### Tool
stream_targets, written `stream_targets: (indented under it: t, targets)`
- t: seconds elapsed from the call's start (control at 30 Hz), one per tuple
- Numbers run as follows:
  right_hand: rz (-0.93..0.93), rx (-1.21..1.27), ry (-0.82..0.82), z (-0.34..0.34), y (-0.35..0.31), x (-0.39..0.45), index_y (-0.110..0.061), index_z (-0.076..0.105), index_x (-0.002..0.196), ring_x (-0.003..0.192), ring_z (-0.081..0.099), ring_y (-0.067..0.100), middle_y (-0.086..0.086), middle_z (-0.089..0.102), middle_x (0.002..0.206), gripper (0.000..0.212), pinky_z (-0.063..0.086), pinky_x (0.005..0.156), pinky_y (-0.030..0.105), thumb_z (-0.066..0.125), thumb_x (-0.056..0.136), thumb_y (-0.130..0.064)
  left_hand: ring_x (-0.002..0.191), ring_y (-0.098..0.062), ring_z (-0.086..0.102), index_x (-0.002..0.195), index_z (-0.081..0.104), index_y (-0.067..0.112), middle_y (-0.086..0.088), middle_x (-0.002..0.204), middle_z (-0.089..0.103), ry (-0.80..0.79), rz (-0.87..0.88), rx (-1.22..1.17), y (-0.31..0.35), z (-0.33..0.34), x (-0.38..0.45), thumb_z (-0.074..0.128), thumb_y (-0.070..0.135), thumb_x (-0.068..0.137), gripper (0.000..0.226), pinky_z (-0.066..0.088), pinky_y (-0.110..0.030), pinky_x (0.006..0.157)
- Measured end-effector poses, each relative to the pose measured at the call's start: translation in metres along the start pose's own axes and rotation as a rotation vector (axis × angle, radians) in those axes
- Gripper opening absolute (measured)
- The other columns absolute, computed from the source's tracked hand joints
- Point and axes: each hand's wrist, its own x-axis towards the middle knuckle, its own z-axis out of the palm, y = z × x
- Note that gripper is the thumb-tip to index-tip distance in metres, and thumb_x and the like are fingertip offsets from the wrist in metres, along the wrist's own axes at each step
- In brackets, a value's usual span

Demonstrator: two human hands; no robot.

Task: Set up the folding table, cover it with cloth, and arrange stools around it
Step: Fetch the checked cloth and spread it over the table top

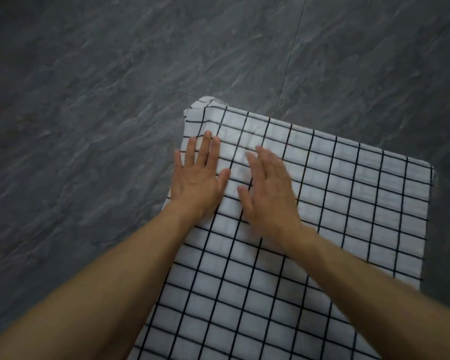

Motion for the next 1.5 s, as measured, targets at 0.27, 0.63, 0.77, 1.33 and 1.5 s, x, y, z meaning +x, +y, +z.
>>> stream_targets:
  t: [0.27, 0.63, 0.77, 1.33, 1.5]
  targets:
    - [-0.026, -0.172, -0.153, 0.045, -0.015, -0.056, -0.017, 0.020, 0.154, 0.152, -0.003, 0.022, 0.006, 0.007, 0.165, 0.063, 0.004, 0.123, 0.045, 0.031, 0.099, -0.045, 0.152, -0.026, -0.013, 0.156, -0.005, 0.005, -0.014, 0.164, -0.015, 0.061, 0.032, -0.079, 0.002, 0.014, -0.070, 0.023, 0.040, 0.104, 0.069, -0.004, -0.039, 0.124]
    - [-0.016, -0.202, -0.153, 0.039, -0.022, -0.060, -0.020, 0.014, 0.155, 0.151, -0.010, 0.017, 0.002, 0.001, 0.165, 0.062, 0.000, 0.123, 0.043, 0.026, 0.101, -0.046, 0.151, -0.029, 0.018, 0.156, 0.013, 0.001, -0.018, 0.164, 0.008, 0.112, 0.030, -0.083, -0.042, 0.053, -0.177, 0.028, 0.045, 0.098, 0.074, 0.029, -0.045, 0.119]
    - [-0.015, -0.172, -0.164, 0.038, -0.024, -0.055, -0.017, 0.021, 0.154, 0.152, -0.004, 0.021, 0.005, 0.008, 0.164, 0.062, -0.004, 0.123, 0.041, 0.028, 0.099, -0.044, 0.151, -0.027, 0.017, 0.156, 0.013, 0.003, -0.015, 0.165, 0.007, 0.095, 0.046, -0.088, -0.052, 0.058, -0.204, 0.030, 0.046, 0.098, 0.074, 0.026, -0.043, 0.120]
    - [0.284, -0.235, -0.550, 0.006, -0.094, -0.270, -0.038, -0.013, 0.153, 0.148, -0.023, 0.031, 0.005, -0.025, 0.161, 0.104, 0.005, 0.121, 0.052, 0.060, 0.083, -0.063, 0.135, -0.030, 0.035, 0.151, 0.032, 0.012, -0.009, 0.162, 0.023, 0.119, 0.038, -0.170, -0.059, 0.042, -0.211, 0.056, 0.044, 0.095, 0.069, 0.033, -0.041, 0.113]
    - [0.321, -0.251, -0.566, 0.010, -0.100, -0.271, -0.038, -0.009, 0.153, 0.148, -0.019, 0.035, 0.007, -0.023, 0.161, 0.109, 0.014, 0.117, 0.060, 0.069, 0.079, -0.058, 0.130, -0.032, 0.040, 0.144, 0.043, 0.015, -0.011, 0.155, 0.032, 0.069, 0.069, -0.215, -0.070, 0.044, -0.260, 0.067, 0.032, 0.091, 0.060, 0.043, -0.043, 0.104]
